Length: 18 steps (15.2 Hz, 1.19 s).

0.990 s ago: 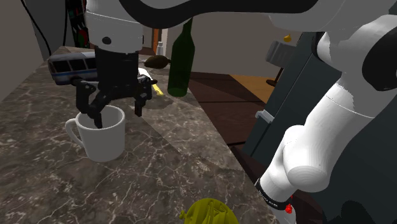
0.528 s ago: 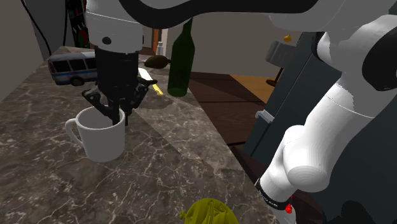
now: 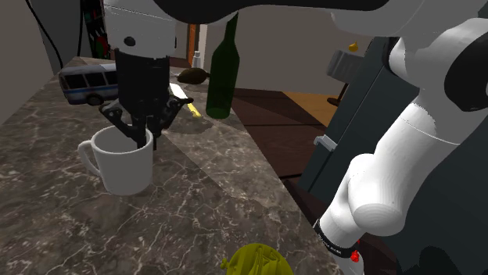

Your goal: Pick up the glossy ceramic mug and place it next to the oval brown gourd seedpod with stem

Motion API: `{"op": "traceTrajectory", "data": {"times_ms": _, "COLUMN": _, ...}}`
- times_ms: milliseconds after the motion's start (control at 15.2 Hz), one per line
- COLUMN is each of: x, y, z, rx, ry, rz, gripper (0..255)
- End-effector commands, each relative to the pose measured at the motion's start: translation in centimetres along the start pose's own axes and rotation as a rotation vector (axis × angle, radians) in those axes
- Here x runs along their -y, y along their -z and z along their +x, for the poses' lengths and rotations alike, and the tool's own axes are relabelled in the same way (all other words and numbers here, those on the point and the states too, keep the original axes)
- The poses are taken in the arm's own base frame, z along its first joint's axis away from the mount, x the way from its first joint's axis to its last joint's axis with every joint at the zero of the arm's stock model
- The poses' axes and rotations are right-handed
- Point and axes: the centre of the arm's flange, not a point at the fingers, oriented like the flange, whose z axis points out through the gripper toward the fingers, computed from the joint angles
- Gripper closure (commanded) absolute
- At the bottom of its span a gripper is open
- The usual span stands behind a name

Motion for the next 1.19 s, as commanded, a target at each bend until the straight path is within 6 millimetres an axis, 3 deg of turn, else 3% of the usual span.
{"op": "traceTrajectory", "data": {"times_ms": 0, "x": 0.0, "y": 1.1, "z": -0.1, "rx": 0.000, "ry": 0.000, "rz": 0.000, "gripper": 255}}
{"op": "traceTrajectory", "data": {"times_ms": 1122, "x": 0.5, "y": 10.0, "z": -0.8, "rx": 0.000, "ry": 0.000, "rz": 0.000, "gripper": 255}}
